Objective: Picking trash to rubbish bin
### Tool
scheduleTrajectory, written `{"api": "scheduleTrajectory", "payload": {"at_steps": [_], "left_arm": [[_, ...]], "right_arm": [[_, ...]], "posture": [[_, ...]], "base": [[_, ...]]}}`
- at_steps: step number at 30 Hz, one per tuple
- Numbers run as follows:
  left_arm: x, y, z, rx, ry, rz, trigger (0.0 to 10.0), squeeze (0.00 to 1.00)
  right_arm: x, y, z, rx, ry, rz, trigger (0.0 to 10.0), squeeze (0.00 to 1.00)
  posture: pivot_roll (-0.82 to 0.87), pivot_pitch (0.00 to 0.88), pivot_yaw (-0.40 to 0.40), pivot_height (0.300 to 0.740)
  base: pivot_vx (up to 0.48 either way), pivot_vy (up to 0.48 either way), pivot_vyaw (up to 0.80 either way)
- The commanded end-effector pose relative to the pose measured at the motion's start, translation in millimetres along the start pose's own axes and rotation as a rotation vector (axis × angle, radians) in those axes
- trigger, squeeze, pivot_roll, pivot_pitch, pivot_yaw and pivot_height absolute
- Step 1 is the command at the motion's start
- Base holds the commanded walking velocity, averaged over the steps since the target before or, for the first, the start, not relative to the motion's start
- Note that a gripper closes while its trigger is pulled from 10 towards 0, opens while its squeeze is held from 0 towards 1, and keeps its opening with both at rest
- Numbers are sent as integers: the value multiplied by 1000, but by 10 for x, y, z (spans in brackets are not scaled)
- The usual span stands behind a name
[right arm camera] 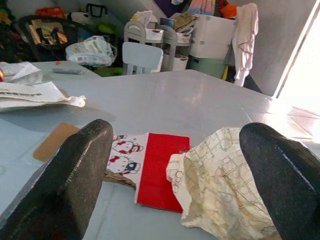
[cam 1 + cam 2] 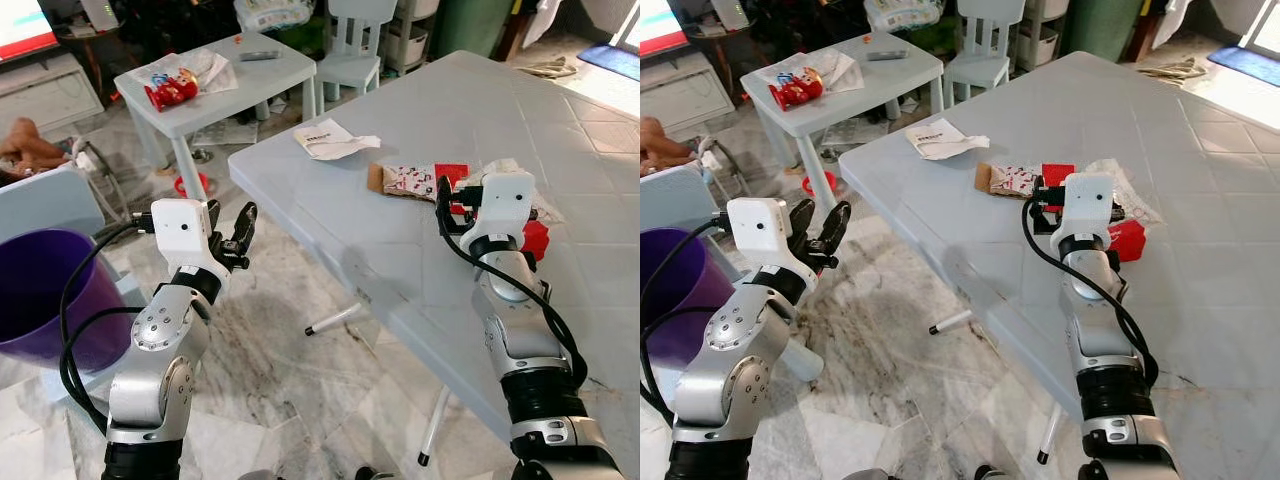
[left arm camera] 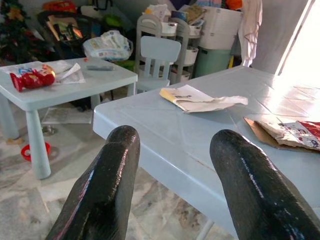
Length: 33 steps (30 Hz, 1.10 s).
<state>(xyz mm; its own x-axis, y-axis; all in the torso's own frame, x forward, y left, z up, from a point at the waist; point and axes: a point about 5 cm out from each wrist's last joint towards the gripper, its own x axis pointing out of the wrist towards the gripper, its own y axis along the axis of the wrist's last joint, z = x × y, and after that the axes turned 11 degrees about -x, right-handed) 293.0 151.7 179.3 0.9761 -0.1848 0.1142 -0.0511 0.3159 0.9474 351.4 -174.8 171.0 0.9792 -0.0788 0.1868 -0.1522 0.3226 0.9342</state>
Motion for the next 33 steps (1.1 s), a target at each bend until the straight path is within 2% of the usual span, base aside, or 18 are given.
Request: {"api": "scheduleTrajectory", "payload": {"at_steps": [1, 7, 12, 18, 21, 33], "left_arm": [[1, -43, -7, 8, 7, -28, 10000, 0], [0, -93, 34, 1, -17, -58, 10000, 0], [-7, -103, 49, -2, -25, -67, 10000, 0], [-37, -180, 102, -18, -88, -138, 10000, 0], [-41, -225, 167, 1, -139, -166, 10000, 0], [-12, -249, 226, -47, -137, -186, 10000, 0]], "right_arm": [[41, 25, 58, -27, -19, 5, 10000, 0], [14, -33, 114, -91, -17, -21, 10000, 0], [-29, -89, 154, -102, -12, -40, 10000, 0], [-148, -226, 310, -138, -27, -113, 10000, 0], [-219, -311, 402, -138, -55, -163, 10000, 0], [-222, -276, 355, -113, -37, -161, 10000, 0]], "posture": [[160, 103, -20, 740], [158, 103, -21, 740], [154, 111, -24, 740], [146, 117, -22, 740], [133, 121, -21, 740], [124, 126, -21, 740]], "base": [[0, 0, -800], [0, 0, -800], [0, 0, 0], [0, 0, 0], [0, 0, 0], [0, 0, -477]]}}
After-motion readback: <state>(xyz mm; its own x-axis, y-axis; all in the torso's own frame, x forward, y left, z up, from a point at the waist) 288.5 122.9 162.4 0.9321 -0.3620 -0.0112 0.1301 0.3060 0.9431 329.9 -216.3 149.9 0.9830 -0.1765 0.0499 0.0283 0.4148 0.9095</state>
